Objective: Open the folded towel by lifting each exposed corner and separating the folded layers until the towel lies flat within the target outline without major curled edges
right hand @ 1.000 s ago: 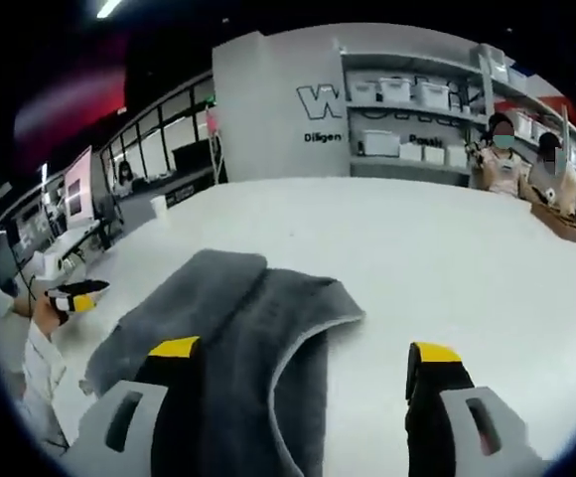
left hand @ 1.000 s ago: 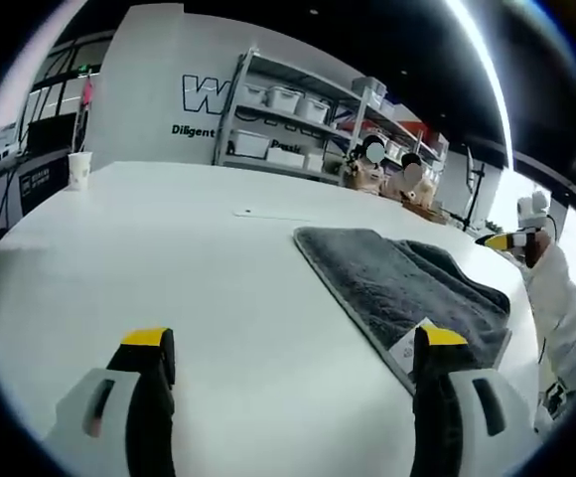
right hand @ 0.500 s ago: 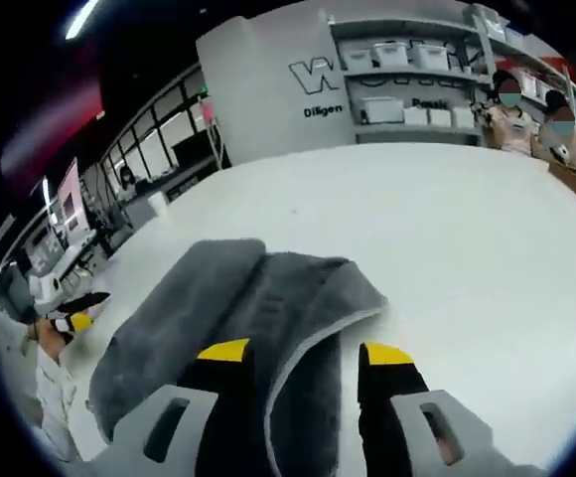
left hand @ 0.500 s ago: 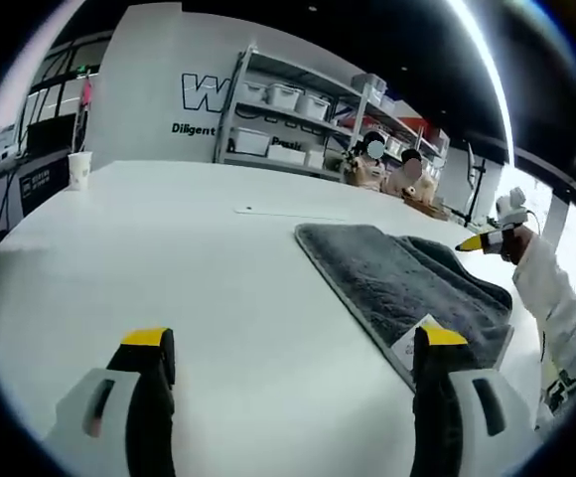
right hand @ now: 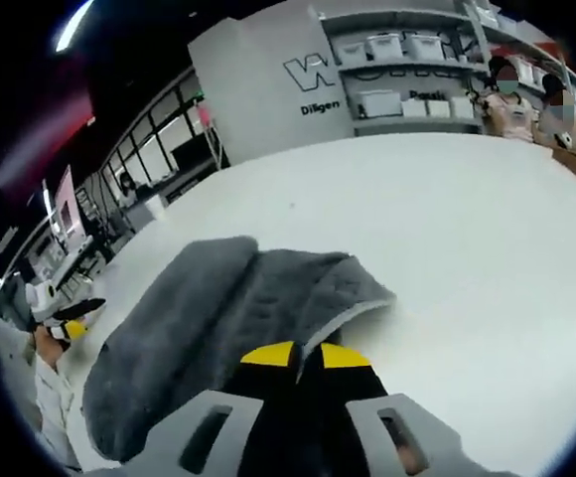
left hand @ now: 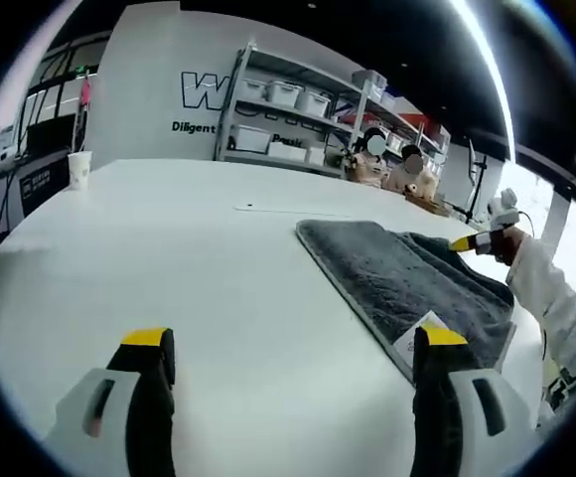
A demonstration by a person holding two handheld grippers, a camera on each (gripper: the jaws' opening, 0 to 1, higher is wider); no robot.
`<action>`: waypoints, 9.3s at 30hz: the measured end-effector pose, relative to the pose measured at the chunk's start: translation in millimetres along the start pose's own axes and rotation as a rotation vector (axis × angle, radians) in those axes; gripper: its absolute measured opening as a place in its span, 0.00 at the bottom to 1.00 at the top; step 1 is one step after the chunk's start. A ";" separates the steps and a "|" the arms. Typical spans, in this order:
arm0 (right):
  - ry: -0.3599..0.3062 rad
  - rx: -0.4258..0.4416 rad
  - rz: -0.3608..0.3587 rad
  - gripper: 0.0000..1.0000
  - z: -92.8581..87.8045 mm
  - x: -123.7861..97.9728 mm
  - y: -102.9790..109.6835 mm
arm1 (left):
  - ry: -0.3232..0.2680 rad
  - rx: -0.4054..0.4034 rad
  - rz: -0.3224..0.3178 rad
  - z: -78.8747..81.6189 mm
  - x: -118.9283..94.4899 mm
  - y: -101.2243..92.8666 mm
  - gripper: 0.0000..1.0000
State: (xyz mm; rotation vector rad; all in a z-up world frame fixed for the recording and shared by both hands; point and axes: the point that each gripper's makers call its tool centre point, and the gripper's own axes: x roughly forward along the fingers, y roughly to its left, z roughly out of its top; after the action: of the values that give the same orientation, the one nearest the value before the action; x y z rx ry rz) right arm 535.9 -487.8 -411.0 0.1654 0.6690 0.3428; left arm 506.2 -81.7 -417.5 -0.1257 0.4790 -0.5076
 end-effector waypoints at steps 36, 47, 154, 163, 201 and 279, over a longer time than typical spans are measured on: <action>-0.014 -1.091 -0.062 0.00 5.7 19.4 127.4 | 0.019 0.011 0.000 -3.2 1.0 -0.7 0.99; 0.043 -1.234 0.020 0.00 -22.7 21.1 165.9 | 0.028 0.015 -0.001 -4.2 2.0 -0.4 0.99; -0.016 -0.903 -0.585 0.00 59.6 -53.6 -38.2 | 0.042 0.018 -0.036 -7.2 1.4 -7.6 0.99; 0.054 -0.865 -0.532 0.00 25.8 -25.4 -82.2 | 0.046 0.021 -0.032 -8.3 1.8 -7.5 0.99; 0.095 -0.994 -0.227 0.13 -1.3 1.1 -2.2 | 0.060 0.030 -0.031 -11.1 2.4 -9.5 0.98; 0.047 -0.541 -0.446 0.88 78.8 -16.0 -125.2 | 0.060 0.048 -0.071 -9.4 5.8 -18.3 0.98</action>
State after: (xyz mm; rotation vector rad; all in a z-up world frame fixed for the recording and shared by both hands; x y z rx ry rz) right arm 606.3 -613.3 -373.1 -0.5032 0.6190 0.0877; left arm 498.2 -100.4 -424.0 -0.0816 0.5222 -0.5939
